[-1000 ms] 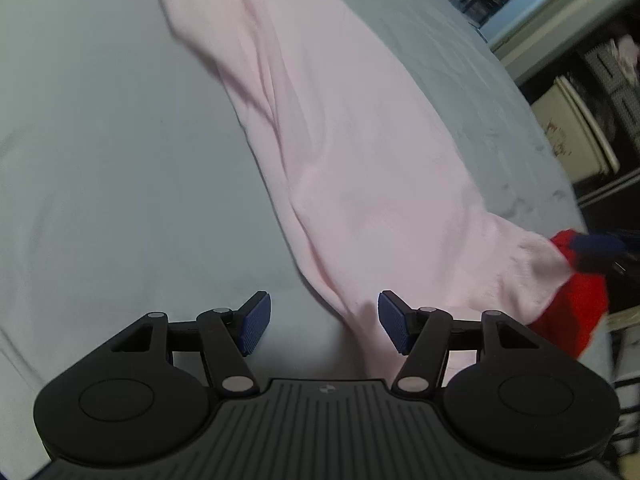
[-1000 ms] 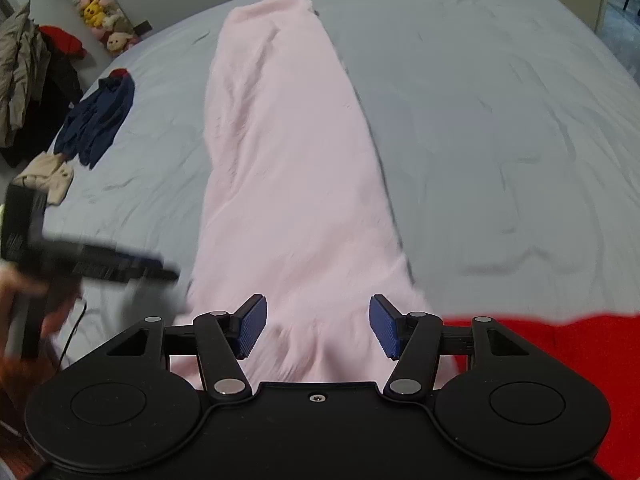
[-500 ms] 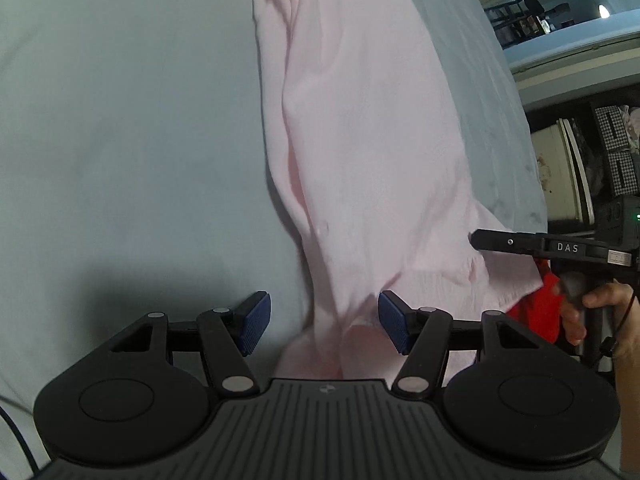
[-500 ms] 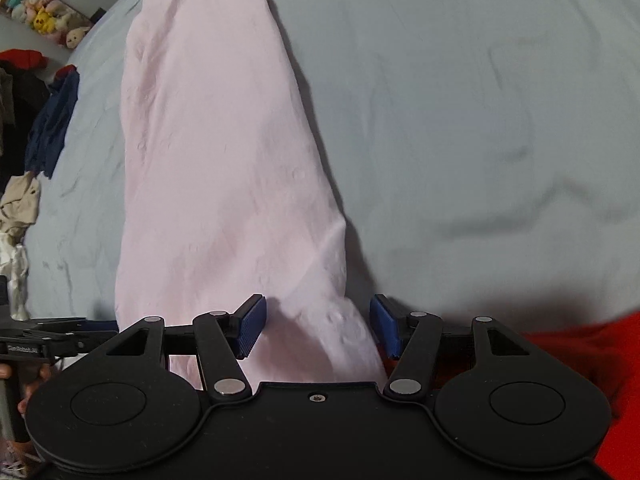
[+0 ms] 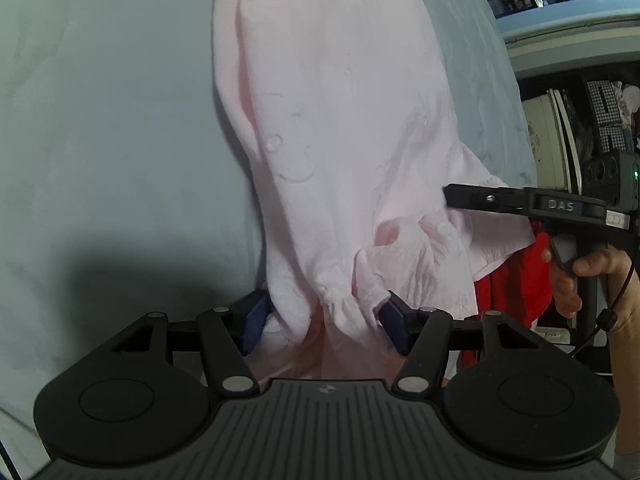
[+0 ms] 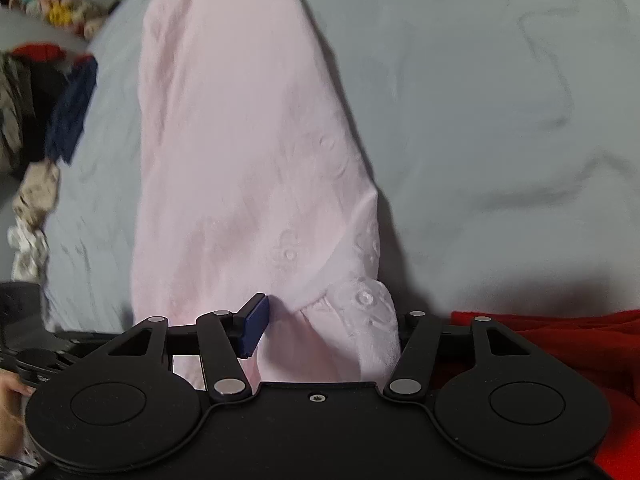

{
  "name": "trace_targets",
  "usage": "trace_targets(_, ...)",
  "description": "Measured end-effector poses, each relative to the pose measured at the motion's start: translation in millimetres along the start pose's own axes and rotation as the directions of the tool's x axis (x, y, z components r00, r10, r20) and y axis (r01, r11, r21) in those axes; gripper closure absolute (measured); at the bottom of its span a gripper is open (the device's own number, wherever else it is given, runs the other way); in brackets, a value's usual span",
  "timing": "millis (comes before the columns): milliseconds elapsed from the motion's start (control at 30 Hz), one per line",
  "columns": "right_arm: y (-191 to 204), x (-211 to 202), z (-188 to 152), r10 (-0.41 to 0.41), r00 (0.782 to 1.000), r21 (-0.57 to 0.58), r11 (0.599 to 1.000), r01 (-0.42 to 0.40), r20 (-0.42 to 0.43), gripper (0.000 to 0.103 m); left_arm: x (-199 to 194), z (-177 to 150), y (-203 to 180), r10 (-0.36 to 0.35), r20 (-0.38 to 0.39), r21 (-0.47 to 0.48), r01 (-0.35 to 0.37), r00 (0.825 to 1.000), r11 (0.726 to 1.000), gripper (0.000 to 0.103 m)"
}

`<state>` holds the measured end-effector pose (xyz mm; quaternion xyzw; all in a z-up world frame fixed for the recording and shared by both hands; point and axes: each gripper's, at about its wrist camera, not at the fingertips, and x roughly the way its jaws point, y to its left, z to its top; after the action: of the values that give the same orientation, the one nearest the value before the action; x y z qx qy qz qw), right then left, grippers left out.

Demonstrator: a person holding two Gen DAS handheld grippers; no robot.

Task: Fold clothes
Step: 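Grasp the ruffled hem with the left gripper while right grasps beside it, then lift the hem with both grippers and carry it toward the waistband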

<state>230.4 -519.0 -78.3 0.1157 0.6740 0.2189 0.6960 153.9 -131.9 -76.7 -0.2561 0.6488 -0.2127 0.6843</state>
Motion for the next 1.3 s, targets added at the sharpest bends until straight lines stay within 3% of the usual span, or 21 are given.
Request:
trace_targets(33, 0.9, 0.8, -0.4, 0.004, 1.0, 0.002, 1.0, -0.004, -0.004, 0.081, -0.7, 0.0, -0.8, 0.002, -0.003, 0.006, -0.002, 1.0, 1.0, 0.047)
trace_targets(67, 0.3, 1.3, -1.6, 0.011, 1.0, 0.018, 1.0, -0.011, -0.011, 0.085, -1.2, 0.0, -1.8, 0.004, -0.008, 0.014, -0.004, 1.0, 1.0, 0.049)
trace_targets(133, -0.7, -0.1, -4.3, 0.013, 1.0, 0.024, 1.0, -0.013, -0.013, 0.091, -1.6, 0.5, -3.6, 0.016, -0.024, 0.031, -0.015, 1.0, 0.999, 0.075)
trace_targets(167, -0.9, -2.1, -5.2, 0.014, 1.0, 0.023, 1.0, -0.014, -0.011, 0.092, -1.5, 1.2, -3.7, 0.018, -0.033, 0.036, -0.017, 0.999, 0.999, 0.083)
trace_targets(267, -0.8, -10.4, -7.0, 0.03, 1.0, 0.047, 0.998, -0.03, 0.011, 0.098, -5.1, 2.7, 1.3, 0.002, -0.038, 0.022, -0.001, 0.999, 1.0, 0.094)
trace_targets(533, 14.6, -32.3, -3.6, 0.075, 0.996, 0.083, 0.993, -0.08, 0.057, 0.099, -41.8, 8.7, -1.1, -0.096, 0.031, 0.027, 0.095, 0.995, 0.995, 0.096)
trace_targets(867, 69.9, -69.2, 4.3, 0.112, 0.988, -0.001, 0.994, -0.112, 0.109, 0.099, -107.4, 21.4, -11.8, -0.147, 0.14, 0.085, 0.136, 0.979, 0.987, 0.097)
trace_targets(1067, 107.6, -87.7, 2.3, 0.161, 0.98, -0.039, 0.987, -0.158, 0.115, 0.099, -140.1, 13.0, -15.4, -0.185, 0.185, 0.131, 0.162, 0.965, 0.978, 0.096)
trace_targets(1300, 149.5, -109.9, -14.0, 0.219, 0.968, -0.081, 0.974, -0.21, 0.125, 0.099, -177.3, -9.9, -23.9, -0.257, 0.235, 0.183, 0.217, 0.937, 0.959, 0.096)
